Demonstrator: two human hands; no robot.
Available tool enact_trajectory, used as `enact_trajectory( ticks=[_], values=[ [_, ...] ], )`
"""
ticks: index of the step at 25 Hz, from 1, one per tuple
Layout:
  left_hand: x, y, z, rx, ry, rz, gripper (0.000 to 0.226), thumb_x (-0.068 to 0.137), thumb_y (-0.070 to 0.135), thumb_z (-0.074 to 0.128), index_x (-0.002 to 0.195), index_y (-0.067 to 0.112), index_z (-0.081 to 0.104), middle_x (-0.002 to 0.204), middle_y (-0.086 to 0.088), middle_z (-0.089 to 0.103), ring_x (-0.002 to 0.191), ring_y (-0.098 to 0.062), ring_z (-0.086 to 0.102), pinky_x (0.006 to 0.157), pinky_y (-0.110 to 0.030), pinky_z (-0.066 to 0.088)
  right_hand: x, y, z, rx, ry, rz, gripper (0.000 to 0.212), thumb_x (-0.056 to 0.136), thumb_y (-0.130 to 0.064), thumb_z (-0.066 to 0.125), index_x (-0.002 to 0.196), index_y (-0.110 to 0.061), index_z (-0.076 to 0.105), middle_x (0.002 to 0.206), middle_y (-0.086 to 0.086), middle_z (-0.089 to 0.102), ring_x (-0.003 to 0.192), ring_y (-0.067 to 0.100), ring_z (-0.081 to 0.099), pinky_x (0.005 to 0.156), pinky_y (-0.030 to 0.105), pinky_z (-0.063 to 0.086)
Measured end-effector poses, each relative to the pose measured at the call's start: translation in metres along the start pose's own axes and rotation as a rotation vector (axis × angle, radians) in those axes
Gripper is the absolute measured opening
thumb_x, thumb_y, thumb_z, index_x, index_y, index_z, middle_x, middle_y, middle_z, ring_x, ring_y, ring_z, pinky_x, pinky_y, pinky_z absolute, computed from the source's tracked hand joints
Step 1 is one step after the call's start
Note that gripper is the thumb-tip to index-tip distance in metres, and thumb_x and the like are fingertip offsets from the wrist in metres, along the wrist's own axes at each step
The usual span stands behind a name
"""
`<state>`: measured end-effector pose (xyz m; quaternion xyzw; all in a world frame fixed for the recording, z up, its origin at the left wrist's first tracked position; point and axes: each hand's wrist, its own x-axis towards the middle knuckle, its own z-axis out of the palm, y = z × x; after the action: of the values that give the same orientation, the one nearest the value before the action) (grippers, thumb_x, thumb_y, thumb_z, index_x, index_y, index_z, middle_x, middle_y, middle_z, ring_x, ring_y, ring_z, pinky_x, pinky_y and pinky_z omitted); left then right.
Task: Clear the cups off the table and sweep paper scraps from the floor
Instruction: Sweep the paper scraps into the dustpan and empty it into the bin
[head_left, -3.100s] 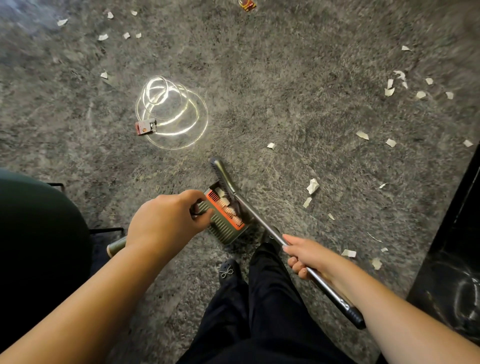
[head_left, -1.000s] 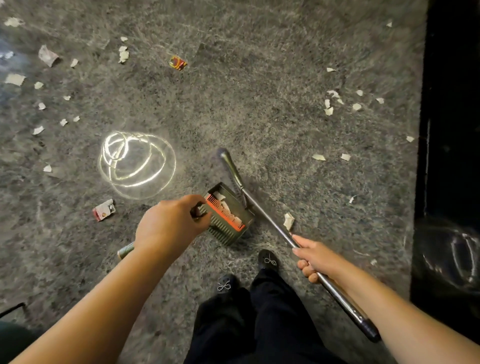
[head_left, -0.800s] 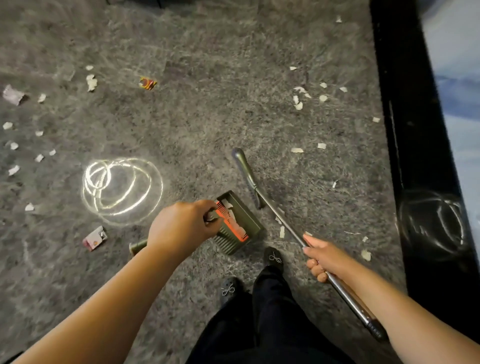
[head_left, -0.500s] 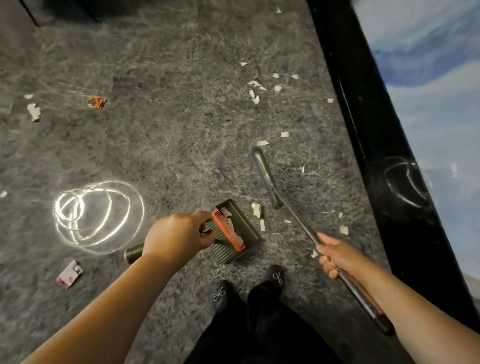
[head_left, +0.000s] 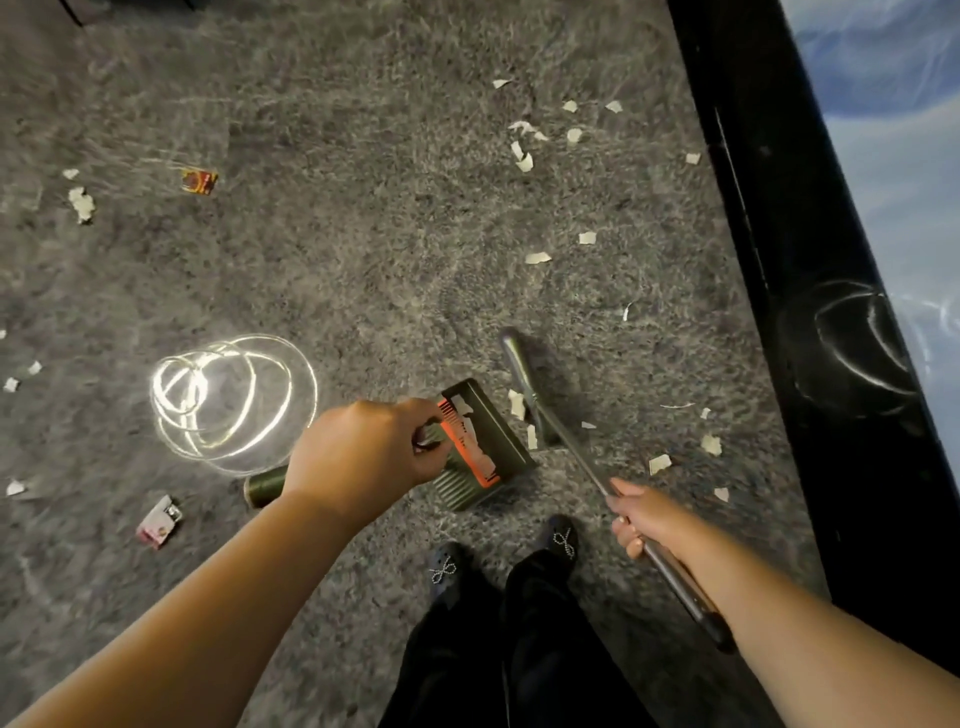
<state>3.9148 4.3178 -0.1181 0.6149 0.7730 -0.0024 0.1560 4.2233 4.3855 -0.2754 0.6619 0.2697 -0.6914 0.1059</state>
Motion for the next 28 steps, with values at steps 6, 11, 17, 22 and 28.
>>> enact_trajectory(
  ticks=[6, 11, 17, 22, 28],
  values=[
    [0.007, 0.000, -0.004, -0.048, 0.011, -0.021, 0.029, 0.078, 0.058, 0.061, 0.102, 0.042, 0.066, 0.071, 0.009, 0.068, 0.064, -0.021, 0.064, 0.050, -0.025, 0.049, -0.024, 0.038, 0.034, -0.021, -0.103, 0.028, 0.055, 0.102, -0.015, 0.041, 0.149, -0.036, 0.023, 0.051, -0.002, 0.034, 0.035, 0.006, 0.030, 0.035, 0.017, 0.029],
    [0.004, 0.000, -0.005, -0.074, 0.014, -0.015, 0.028, 0.080, 0.056, 0.063, 0.103, 0.041, 0.068, 0.067, 0.009, 0.067, 0.062, -0.021, 0.063, 0.048, -0.022, 0.043, -0.059, 0.041, 0.034, -0.011, -0.108, -0.023, 0.055, 0.101, -0.015, 0.042, 0.149, -0.035, 0.023, 0.054, -0.002, 0.036, 0.039, 0.007, 0.030, 0.037, 0.019, 0.029],
    [0.001, 0.005, -0.006, -0.097, -0.034, 0.034, 0.031, 0.081, 0.057, 0.062, 0.107, 0.043, 0.066, 0.069, 0.013, 0.066, 0.061, -0.014, 0.061, 0.048, -0.021, 0.044, -0.077, 0.040, 0.027, 0.087, -0.015, -0.080, 0.055, 0.101, -0.014, 0.042, 0.149, -0.034, 0.024, 0.056, 0.000, 0.035, 0.037, 0.007, 0.029, 0.035, 0.018, 0.027],
    [0.014, 0.029, -0.002, -0.116, -0.030, 0.149, 0.026, 0.080, 0.055, 0.065, 0.101, 0.040, 0.068, 0.064, 0.013, 0.062, 0.059, -0.015, 0.060, 0.046, -0.019, 0.038, -0.085, 0.047, 0.007, 0.251, 0.056, -0.084, 0.054, 0.102, -0.012, 0.041, 0.149, -0.033, 0.025, 0.054, 0.000, 0.034, 0.034, 0.006, 0.029, 0.034, 0.016, 0.027],
    [0.040, 0.080, 0.009, -0.145, -0.006, 0.282, 0.023, 0.081, 0.048, 0.070, 0.101, 0.035, 0.070, 0.064, 0.013, 0.061, 0.058, -0.017, 0.059, 0.045, -0.018, 0.036, -0.072, 0.061, -0.044, 0.366, 0.141, -0.058, 0.054, 0.102, -0.012, 0.041, 0.149, -0.033, 0.025, 0.051, 0.000, 0.035, 0.032, 0.006, 0.029, 0.032, 0.016, 0.029]
  ],
)
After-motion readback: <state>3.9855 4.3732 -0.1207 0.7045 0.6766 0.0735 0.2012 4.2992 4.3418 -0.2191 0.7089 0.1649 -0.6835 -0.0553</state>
